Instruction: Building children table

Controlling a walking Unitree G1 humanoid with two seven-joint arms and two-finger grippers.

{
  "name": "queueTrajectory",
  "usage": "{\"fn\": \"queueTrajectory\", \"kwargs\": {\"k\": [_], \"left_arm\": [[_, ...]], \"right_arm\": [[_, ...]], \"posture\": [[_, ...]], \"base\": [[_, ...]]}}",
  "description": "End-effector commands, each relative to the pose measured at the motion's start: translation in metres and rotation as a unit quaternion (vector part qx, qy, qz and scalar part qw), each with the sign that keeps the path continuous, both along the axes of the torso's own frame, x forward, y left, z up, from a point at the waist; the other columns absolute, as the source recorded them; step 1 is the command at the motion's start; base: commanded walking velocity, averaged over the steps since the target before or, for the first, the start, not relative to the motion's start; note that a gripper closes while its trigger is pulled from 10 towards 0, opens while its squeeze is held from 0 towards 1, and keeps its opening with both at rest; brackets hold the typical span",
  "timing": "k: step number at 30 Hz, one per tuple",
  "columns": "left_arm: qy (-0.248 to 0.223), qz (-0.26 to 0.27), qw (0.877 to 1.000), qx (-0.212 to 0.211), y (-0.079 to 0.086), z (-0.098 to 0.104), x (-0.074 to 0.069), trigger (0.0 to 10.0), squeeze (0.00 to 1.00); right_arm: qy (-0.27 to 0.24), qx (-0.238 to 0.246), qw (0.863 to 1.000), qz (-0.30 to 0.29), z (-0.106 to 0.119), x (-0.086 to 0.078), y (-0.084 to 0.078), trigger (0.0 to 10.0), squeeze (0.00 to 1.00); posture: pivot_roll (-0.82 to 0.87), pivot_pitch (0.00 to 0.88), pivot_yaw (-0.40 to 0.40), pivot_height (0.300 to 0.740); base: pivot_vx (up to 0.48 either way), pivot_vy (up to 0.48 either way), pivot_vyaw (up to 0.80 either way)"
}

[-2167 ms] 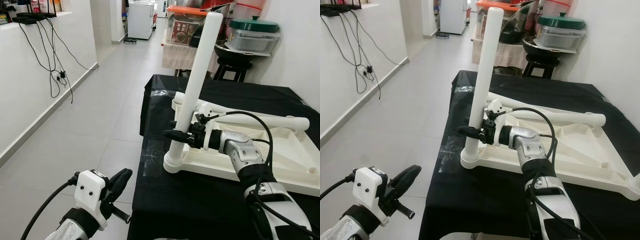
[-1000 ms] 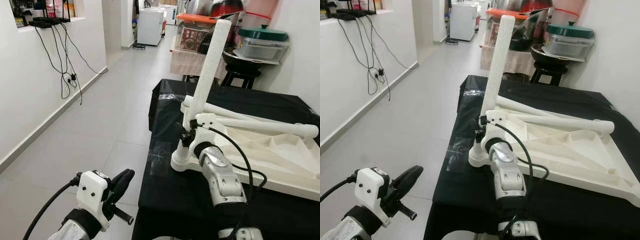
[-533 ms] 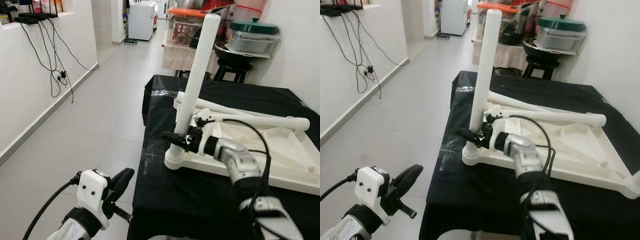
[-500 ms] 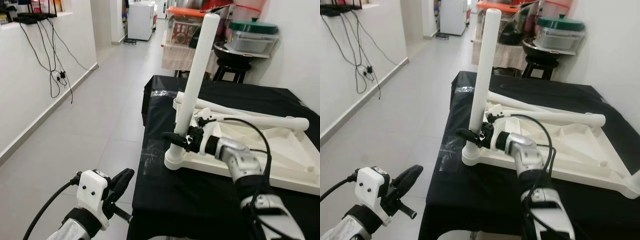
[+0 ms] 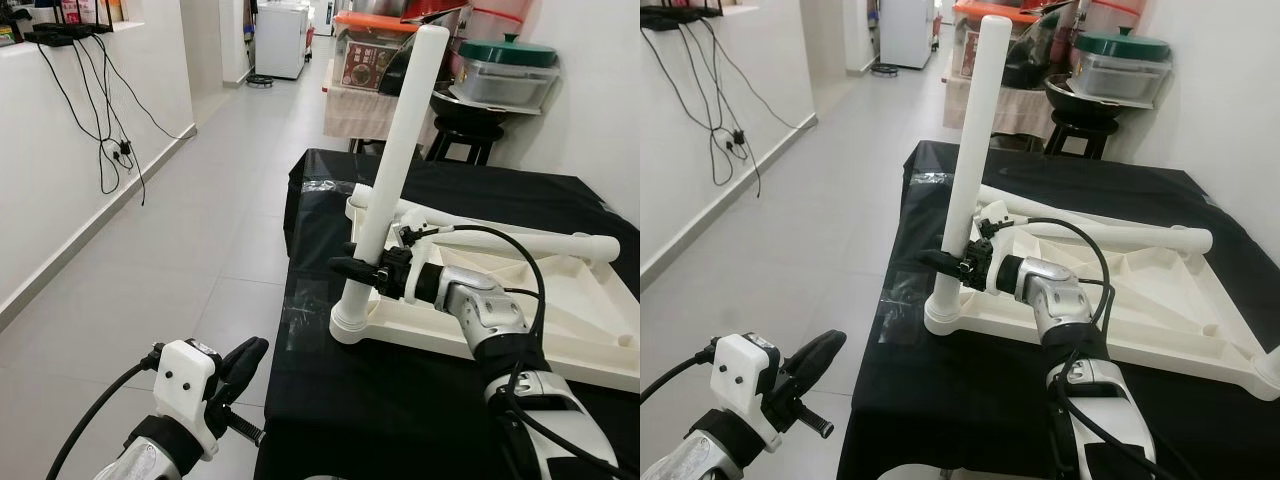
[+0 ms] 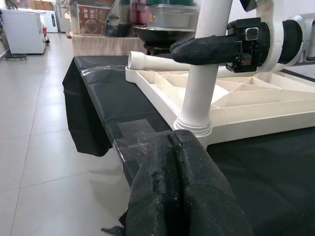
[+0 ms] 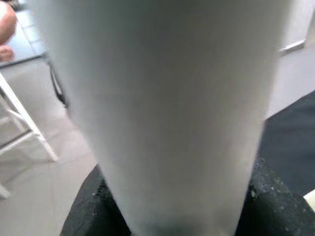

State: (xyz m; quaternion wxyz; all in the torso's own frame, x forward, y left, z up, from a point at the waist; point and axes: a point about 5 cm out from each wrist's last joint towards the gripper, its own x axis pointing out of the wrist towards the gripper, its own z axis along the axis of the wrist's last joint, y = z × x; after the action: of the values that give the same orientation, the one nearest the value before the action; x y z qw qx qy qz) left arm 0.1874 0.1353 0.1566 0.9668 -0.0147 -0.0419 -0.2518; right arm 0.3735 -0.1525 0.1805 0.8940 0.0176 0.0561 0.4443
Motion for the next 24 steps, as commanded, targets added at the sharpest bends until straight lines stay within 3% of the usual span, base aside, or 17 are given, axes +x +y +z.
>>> {"fn": "queueTrajectory", "kwargs": {"k": [1, 2, 4, 5, 6, 7, 8, 9, 10, 12, 13, 22, 23, 24], "left_arm": [[0.007, 0.002, 1.000, 0.003, 0.001, -0.003, -0.001, 10.0, 0.00], [0.007, 0.002, 1.000, 0.003, 0.001, -0.003, -0.001, 10.0, 0.00], [0.007, 0.002, 1.000, 0.003, 0.001, -0.003, -0.001, 10.0, 0.00], [0.007, 0.002, 1.000, 0.003, 0.002, -0.002, -0.002, 10.0, 0.00], [0.007, 0.002, 1.000, 0.003, 0.003, -0.002, -0.002, 10.0, 0.00], [0.007, 0.003, 1.000, 0.004, 0.004, -0.001, -0.003, 10.0, 0.00], [0.007, 0.003, 1.000, 0.004, 0.004, -0.001, -0.003, 10.0, 0.00], [0.006, 0.003, 1.000, 0.004, 0.004, 0.000, -0.003, 10.0, 0.00], [0.007, 0.003, 1.000, 0.004, 0.004, 0.000, -0.002, 10.0, 0.00], [0.007, 0.002, 1.000, 0.004, 0.004, -0.001, -0.002, 10.0, 0.00], [0.008, 0.000, 1.000, 0.003, 0.003, -0.001, -0.001, 10.0, 0.00], [0.006, 0.001, 1.000, 0.002, 0.002, -0.001, 0.000, 10.0, 0.00], [0.006, 0.002, 1.000, 0.003, 0.002, -0.001, 0.000, 10.0, 0.00], [0.006, 0.002, 1.000, 0.003, 0.002, -0.001, 0.000, 10.0, 0.00]], "right_arm": [[-0.003, -0.013, 0.998, -0.061, -0.004, 0.002, -0.008, 0.0, 0.00], [-0.003, -0.033, 0.987, -0.155, -0.010, 0.003, -0.012, 0.0, 0.00], [-0.003, -0.033, 0.987, -0.155, -0.010, 0.003, -0.012, 0.0, 0.00], [-0.006, -0.048, 0.962, -0.270, -0.015, 0.004, -0.020, 0.0, 0.00], [0.000, -0.023, 0.922, -0.387, -0.021, -0.011, -0.017, 0.0, 0.00], [-0.002, -0.014, 0.907, -0.421, -0.030, -0.035, 0.001, 0.0, 0.00], [-0.002, -0.014, 0.907, -0.421, -0.030, -0.035, 0.001, 0.0, 0.00], [-0.005, -0.003, 0.902, -0.432, -0.032, -0.053, 0.013, 0.0, 0.00], [-0.028, -0.006, 0.907, -0.420, -0.030, -0.063, 0.025, 0.0, 0.00], [-0.033, -0.007, 0.913, -0.406, -0.030, -0.060, 0.028, 0.0, 0.00], [-0.027, -0.005, 0.912, -0.409, -0.031, -0.053, 0.022, 0.0, 0.00], [-0.024, -0.010, 0.906, -0.422, -0.030, -0.043, 0.013, 0.0, 0.00], [-0.034, -0.017, 0.910, -0.412, -0.028, -0.038, 0.012, 10.0, 0.39], [-0.034, -0.017, 0.910, -0.412, -0.028, -0.038, 0.012, 10.0, 0.39]], "posture": [[0.03, 0.000, -0.109, 0.740], [0.03, 0.001, -0.113, 0.740], [0.03, 0.001, -0.113, 0.740], [0.02, 0.003, -0.114, 0.740], [0.01, 0.012, -0.112, 0.740], [0.01, 0.018, -0.104, 0.740], [0.01, 0.018, -0.104, 0.740], [0.01, 0.018, -0.104, 0.740], [0.00, 0.012, -0.086, 0.740], [0.00, 0.007, -0.087, 0.740], [0.01, 0.004, -0.098, 0.740], [0.02, 0.001, -0.102, 0.740], [0.01, 0.000, -0.101, 0.740], [0.01, 0.000, -0.101, 0.740]], "base": [[0.000, 0.000, 0.00], [0.000, 0.000, 0.00], [0.000, 0.000, 0.00], [0.000, 0.000, 0.00], [0.000, 0.000, 0.00], [0.000, 0.000, 0.00], [0.000, 0.000, 0.00], [0.000, 0.000, 0.00], [0.000, 0.000, 0.00], [0.000, 0.000, 0.00], [0.000, 0.000, 0.00], [0.000, 0.000, 0.00], [0.000, 0.000, 0.00], [0.000, 0.000, 0.00]]}}
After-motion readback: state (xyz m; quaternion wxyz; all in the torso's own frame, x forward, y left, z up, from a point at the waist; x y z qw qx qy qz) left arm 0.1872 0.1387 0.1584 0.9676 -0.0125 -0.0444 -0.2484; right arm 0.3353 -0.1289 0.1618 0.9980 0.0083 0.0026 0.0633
